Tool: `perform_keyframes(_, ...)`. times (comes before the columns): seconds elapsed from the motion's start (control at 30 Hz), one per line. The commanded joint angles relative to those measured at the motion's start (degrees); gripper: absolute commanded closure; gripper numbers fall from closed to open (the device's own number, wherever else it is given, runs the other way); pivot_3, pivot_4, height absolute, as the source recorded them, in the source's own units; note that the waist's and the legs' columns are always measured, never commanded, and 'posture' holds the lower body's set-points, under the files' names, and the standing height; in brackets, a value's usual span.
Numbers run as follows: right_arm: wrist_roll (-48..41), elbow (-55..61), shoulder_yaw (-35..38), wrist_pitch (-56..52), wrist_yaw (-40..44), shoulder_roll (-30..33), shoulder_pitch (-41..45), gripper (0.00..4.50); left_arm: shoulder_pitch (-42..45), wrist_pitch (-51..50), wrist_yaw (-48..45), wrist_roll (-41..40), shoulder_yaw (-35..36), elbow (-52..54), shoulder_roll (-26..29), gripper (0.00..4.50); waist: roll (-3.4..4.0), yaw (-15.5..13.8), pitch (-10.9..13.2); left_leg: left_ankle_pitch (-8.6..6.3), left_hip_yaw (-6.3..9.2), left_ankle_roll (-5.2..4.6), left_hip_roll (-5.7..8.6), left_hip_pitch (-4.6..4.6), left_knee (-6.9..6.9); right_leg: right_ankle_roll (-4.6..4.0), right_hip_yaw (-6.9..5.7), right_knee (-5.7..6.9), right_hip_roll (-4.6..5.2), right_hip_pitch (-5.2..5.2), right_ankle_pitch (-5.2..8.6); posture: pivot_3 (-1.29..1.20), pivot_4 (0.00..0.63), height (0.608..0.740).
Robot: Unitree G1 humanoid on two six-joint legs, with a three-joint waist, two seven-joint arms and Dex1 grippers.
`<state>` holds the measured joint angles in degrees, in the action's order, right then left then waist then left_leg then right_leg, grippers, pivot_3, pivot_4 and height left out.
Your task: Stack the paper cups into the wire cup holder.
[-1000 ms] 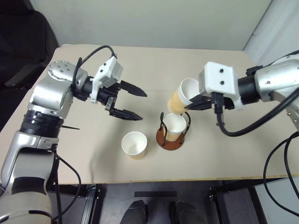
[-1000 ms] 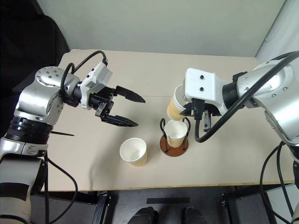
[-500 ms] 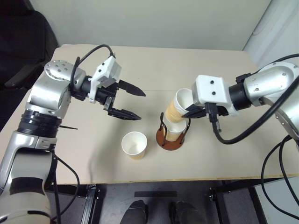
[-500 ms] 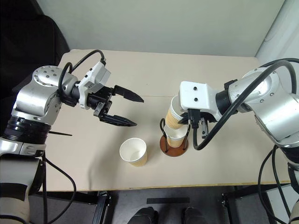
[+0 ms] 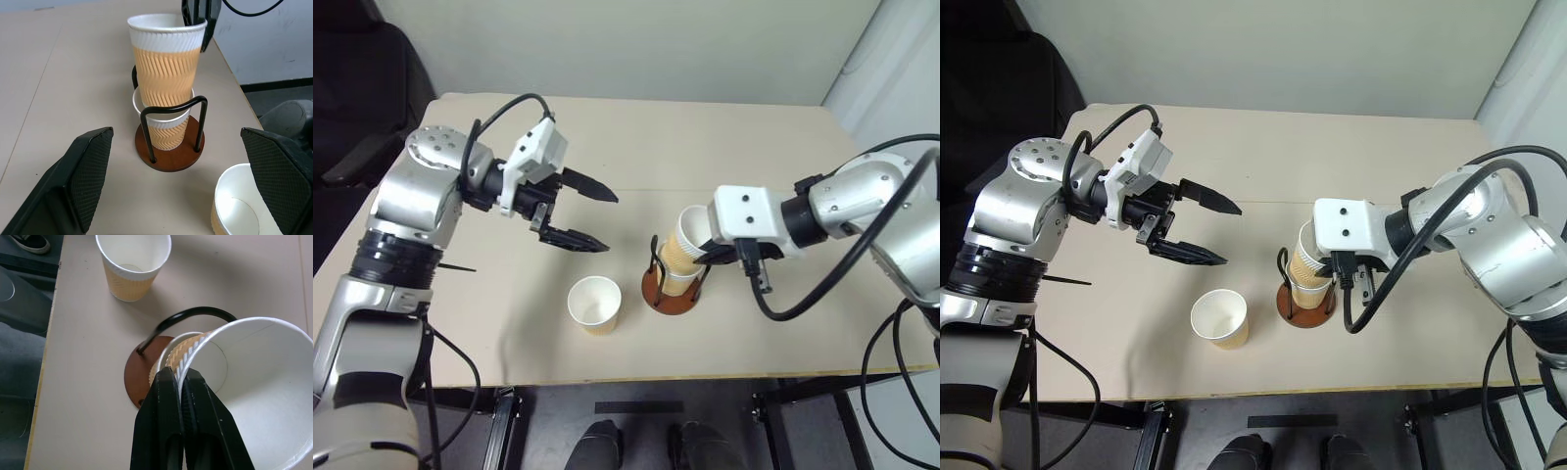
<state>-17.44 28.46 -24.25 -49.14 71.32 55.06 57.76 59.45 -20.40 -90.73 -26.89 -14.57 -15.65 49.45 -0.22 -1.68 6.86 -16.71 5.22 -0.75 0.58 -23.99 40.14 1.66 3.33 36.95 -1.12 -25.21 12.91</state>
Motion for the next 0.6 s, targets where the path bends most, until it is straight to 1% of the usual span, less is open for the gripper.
perform_keyframes(0.03,1.0,0.1,-0.4,-0.3,-0.3,-1.7,2.1,3.88,1.6,0.7,-1.8,0.2,1.2,0.4,0.0,0.0,0.0,0.0,0.0,0.0,0.0,0.0,0.0,0.0,0.0,0.0,0.0,0.0,0.0,0.0,0.0,0.0,0.15,0.74)
perform_keyframes(0.07,1.1,-0.2,-0.4,-0.7,-0.3,-2.3,2.6,3.61,1.6,0.7,-1.8,0.3,1.2,0.4,0.0,0.0,0.0,0.1,0.0,0.0,0.0,0.0,0.0,0.0,0.0,0.0,0.0,0.0,0.0,0.0,0.0,0.0,0.15,0.74)
perform_keyframes(0.23,1.0,-1.5,1.1,-2.4,-2.6,-5.9,4.0,1.9,1.6,0.5,-1.8,0.5,1.3,0.5,-0.4,0.0,0.0,0.1,0.0,0.0,0.0,0.0,0.0,0.0,-0.01,-0.01,0.0,-0.01,0.0,-0.01,0.0,0.0,0.15,0.74)
perform_keyframes(0.37,1.1,-1.8,3.9,-3.9,-7.0,-7.8,3.1,1.9,1.3,0.5,-1.8,0.9,1.5,0.8,-0.3,0.0,0.0,0.1,0.0,0.0,0.01,0.0,0.01,-0.01,0.0,-0.01,0.0,-0.03,0.0,-0.01,0.0,0.0,0.15,0.74)
perform_keyframes(0.5,-1.4,-1.2,9.1,-7.7,-12.5,-11.8,1.4,1.9,1.0,0.9,-1.8,2.3,1.8,1.1,0.1,0.0,0.0,0.2,0.0,0.0,0.01,0.0,0.0,-0.01,-0.02,-0.02,0.0,-0.02,0.0,-0.03,0.0,0.0,0.15,0.74)
perform_keyframes(0.6,-3.0,-0.2,12.5,-9.7,-15.6,-14.3,0.3,1.9,0.1,3.4,-1.8,4.2,1.5,2.6,1.2,0.0,0.01,0.2,0.0,0.0,0.01,0.01,0.0,-0.01,-0.02,-0.02,0.0,-0.03,0.0,-0.03,0.0,0.0,0.15,0.74)
